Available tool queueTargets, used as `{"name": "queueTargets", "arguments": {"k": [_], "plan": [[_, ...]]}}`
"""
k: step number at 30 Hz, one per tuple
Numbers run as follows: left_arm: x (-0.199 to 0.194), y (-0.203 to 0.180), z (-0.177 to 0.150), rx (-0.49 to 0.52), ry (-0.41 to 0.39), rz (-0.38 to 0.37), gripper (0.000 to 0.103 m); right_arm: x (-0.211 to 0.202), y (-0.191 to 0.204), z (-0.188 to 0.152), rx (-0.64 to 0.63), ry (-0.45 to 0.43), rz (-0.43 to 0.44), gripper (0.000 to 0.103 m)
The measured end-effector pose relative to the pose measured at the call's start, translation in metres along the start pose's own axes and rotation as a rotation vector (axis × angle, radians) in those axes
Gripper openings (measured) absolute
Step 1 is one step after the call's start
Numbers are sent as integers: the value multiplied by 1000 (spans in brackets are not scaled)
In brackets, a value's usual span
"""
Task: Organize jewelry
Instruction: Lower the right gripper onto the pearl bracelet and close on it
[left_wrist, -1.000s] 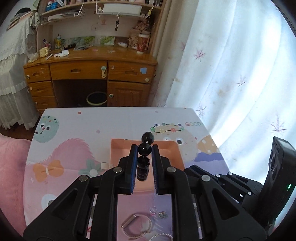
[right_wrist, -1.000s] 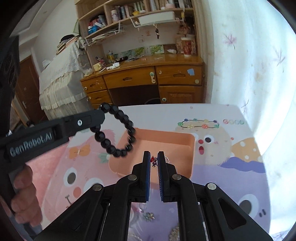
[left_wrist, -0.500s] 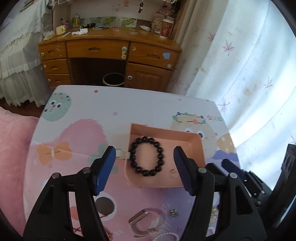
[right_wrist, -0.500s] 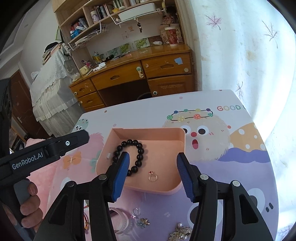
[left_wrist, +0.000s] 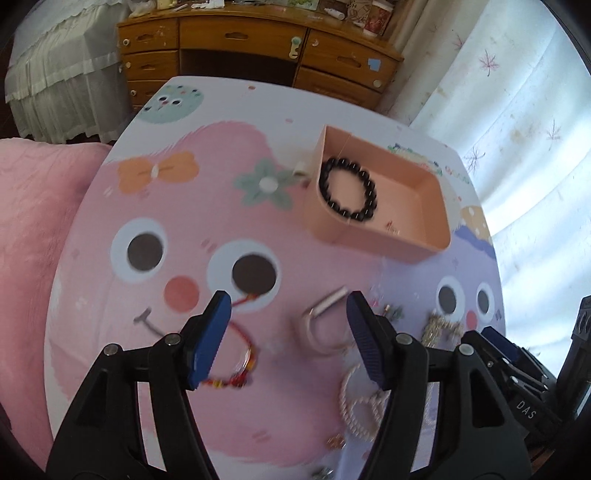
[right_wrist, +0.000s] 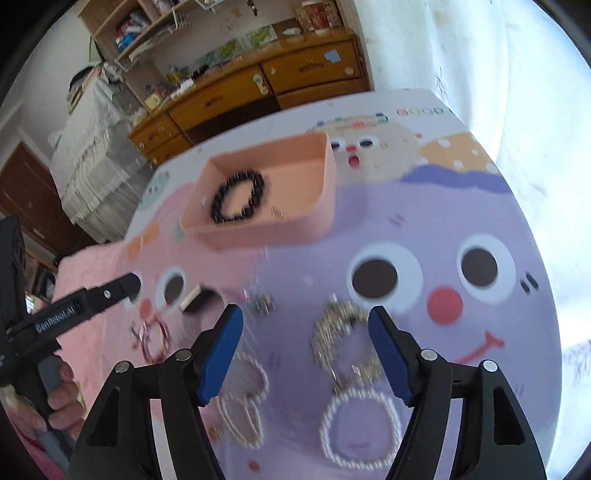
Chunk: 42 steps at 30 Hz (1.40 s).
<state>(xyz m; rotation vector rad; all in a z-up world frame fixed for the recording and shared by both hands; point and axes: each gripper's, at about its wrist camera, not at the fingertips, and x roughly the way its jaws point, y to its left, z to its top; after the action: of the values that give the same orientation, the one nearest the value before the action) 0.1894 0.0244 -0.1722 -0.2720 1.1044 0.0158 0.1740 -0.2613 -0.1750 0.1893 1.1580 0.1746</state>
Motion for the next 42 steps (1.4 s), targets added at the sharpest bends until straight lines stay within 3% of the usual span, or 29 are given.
{"name": "queueTargets", "arguments": {"k": [3,9,18,27,31,33,35,42], "plan": [[-7,6,-24,9,28,30,62,-6,-1,-29,-40,27,-10,73],[-19,3,-61,36,118,3,62,-27,12,-80,-181,36,-52,78],[-22,-14,-117,103,273,-39,62,-40,32,-119,-381,23,-136,80],[-20,-43,-137,229,277,-63,62,-33,41,-138,-499,45,-102,79],[-13,-52,-145,270,286,-59,62,-22,42,-137,-524,58,-104,66],[-10,-58,-149,298,292,-60,57,-16,41,-135,-534,69,-117,56],[-5,-62,-151,321,297,-55,47,-12,40,-132,-537,79,-123,50],[4,-64,-158,332,320,-40,30,3,33,-125,-521,131,-138,31]]}}
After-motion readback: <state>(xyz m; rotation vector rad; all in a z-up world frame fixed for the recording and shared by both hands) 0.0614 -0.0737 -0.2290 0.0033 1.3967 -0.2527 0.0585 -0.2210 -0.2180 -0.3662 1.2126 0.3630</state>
